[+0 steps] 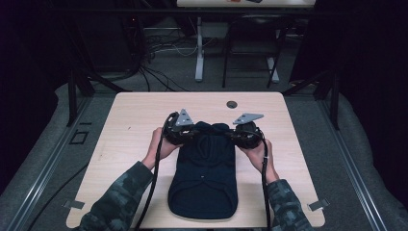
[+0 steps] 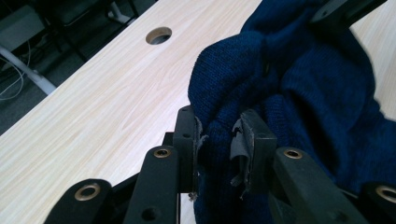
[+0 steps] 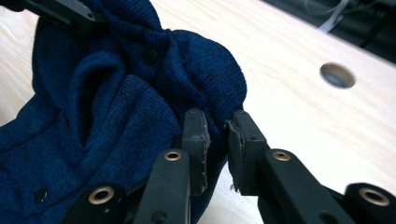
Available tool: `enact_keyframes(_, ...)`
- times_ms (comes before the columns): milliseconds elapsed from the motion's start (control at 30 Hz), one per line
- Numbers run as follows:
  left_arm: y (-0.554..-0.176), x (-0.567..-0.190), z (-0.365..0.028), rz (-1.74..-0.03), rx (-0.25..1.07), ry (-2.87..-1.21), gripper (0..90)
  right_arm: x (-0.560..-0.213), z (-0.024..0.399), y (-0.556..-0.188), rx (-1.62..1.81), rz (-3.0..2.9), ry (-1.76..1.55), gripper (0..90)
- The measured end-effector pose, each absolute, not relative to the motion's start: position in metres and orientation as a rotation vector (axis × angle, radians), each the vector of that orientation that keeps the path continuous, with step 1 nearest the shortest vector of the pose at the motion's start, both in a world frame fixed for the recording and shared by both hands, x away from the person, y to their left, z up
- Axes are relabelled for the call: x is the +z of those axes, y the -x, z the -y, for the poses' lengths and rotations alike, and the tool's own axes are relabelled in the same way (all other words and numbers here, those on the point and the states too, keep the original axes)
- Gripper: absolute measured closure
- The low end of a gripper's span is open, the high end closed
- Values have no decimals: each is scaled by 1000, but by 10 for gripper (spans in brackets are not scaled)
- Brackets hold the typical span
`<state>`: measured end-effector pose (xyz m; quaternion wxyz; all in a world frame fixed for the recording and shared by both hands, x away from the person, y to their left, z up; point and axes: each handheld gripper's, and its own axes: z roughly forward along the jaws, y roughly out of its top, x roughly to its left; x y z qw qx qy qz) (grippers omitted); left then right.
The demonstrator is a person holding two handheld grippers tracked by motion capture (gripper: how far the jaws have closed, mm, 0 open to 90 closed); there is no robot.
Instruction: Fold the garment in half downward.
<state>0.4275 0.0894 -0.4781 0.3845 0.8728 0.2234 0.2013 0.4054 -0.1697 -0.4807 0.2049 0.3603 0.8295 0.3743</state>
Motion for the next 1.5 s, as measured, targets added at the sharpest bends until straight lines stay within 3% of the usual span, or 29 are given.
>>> enact_keyframes(267,-430,-473,-99,-592,402,-2240,695,-469,162,-392,1045,-2241,-891,786)
enact_keyframes(600,-422,-466,-104,-557,461,-2211,712,-463,156,-382,1057,-2206,-834,785)
enact_keyframes(967,-424,-463,-101,-548,362,-2251,673,-455,154,-375,1038,-2129,-772,786)
enact_keyframes(1500,-410,-455,-96,-463,619,-2142,734,-457,170,-381,1122,-2233,-921,732)
